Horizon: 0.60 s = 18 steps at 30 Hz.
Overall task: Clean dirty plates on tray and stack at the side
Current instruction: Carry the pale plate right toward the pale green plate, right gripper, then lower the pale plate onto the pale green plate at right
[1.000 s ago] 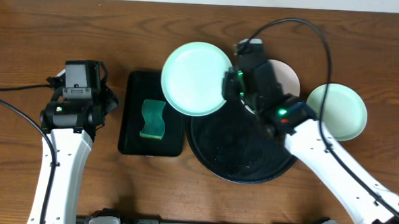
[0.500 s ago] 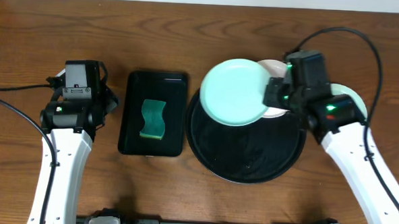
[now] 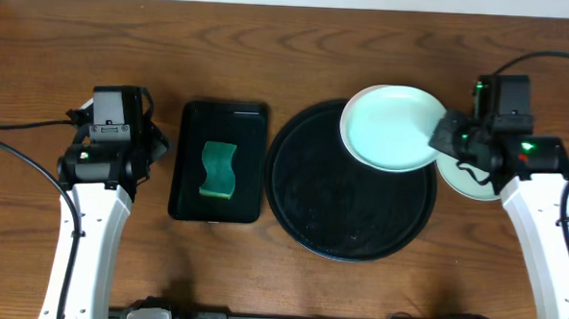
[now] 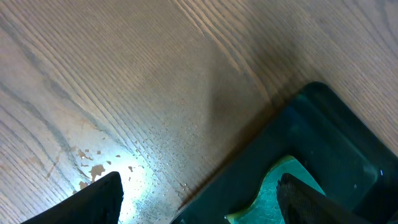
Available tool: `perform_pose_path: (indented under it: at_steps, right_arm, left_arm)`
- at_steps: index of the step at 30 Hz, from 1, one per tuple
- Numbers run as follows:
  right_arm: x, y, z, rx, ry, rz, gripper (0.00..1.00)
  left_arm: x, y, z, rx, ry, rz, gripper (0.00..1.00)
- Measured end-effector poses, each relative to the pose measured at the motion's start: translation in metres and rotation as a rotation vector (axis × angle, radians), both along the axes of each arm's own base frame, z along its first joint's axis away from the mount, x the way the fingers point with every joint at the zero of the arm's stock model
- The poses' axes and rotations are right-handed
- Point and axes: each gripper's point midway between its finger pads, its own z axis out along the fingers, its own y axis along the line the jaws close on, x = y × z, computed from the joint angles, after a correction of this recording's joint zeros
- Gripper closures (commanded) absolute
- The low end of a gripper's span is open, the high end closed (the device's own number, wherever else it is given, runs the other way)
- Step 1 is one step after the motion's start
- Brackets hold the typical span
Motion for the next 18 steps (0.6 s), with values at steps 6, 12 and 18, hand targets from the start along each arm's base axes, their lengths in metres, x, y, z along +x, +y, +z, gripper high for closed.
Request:
perform_pose_path:
  at_steps: [6,12,18]
  right_arm:
    - [-0.008,-0.037,-0.004,-0.063,0.037,-0.098,0.99]
    - [-0.01,-0.061,-0.004,-0.135,0.043,-0.11,0.99]
    - [-0.014,-0.087,-0.003,-0.168,0.048,-0.191,0.99]
  left_arm:
    - [0.0,0.0,0.0,0.0,0.0,0.0,0.2]
    - [0.0,0.0,0.0,0.0,0.0,0.0,0.2]
    - [0.0,0.0,0.0,0.0,0.0,0.0,0.2]
